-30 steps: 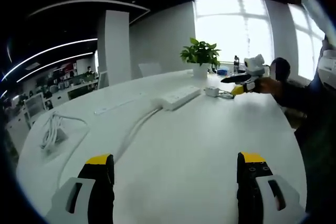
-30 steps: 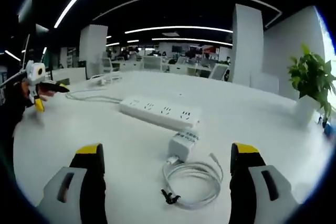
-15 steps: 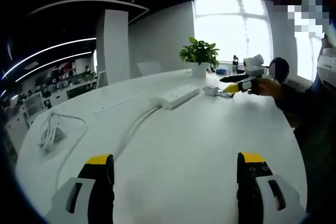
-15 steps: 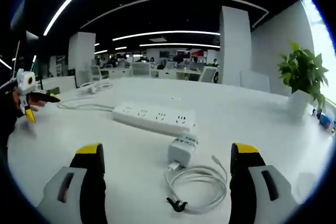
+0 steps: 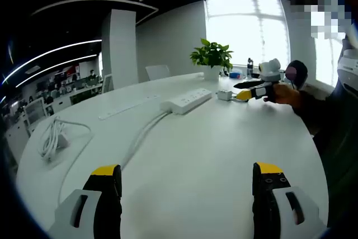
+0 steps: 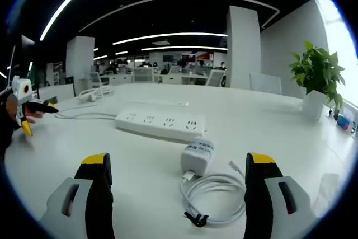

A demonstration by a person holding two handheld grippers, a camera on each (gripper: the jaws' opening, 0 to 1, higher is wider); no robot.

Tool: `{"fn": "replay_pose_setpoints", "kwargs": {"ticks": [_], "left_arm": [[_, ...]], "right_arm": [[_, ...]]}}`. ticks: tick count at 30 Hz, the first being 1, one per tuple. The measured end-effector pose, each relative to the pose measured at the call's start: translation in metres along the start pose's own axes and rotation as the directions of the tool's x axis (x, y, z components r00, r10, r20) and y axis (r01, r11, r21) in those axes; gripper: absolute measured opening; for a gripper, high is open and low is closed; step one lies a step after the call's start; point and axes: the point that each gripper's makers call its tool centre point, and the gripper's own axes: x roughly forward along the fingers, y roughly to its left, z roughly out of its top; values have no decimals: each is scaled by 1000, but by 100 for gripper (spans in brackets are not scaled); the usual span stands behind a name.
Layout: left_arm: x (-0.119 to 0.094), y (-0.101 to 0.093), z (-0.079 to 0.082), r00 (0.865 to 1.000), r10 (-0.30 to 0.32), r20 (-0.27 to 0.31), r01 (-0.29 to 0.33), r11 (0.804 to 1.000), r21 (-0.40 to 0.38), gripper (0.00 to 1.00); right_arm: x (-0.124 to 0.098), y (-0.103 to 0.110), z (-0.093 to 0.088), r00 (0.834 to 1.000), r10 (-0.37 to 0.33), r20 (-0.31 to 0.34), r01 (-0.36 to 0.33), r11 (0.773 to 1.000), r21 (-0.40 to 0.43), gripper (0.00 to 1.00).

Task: Straighten the power strip on the desk, plug the charger into it

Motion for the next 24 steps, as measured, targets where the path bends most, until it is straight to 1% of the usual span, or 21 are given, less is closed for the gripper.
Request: {"fn": "replay_pose_setpoints", "kwargs": {"ticks": [5, 14, 16, 21, 24], "left_arm": [[-1, 1, 0, 1000, 0, -2, 0, 1000, 1, 99], [-2, 3, -3, 1000, 1, -2, -1, 1000, -2, 99], [-2, 4, -4, 1000, 4, -6, -4, 1000, -9, 99], [-3, 6, -6, 1000, 7, -5, -7, 1000, -12, 99], [-4, 7, -7, 1000, 7, -3, -7, 1000, -14, 99]], "right_arm": [[4, 0, -4, 1000, -6, -11, 6, 1000, 8, 99], [11, 2, -1, 1000, -20, -7, 20, 1000, 13, 95], [14, 4, -2, 1000, -17, -12, 17, 1000, 10, 92], [21, 2, -5, 999, -22, -38, 21, 1000, -10, 92], [25, 0, -7, 999, -23, -47, 24, 1000, 8, 90]]}}
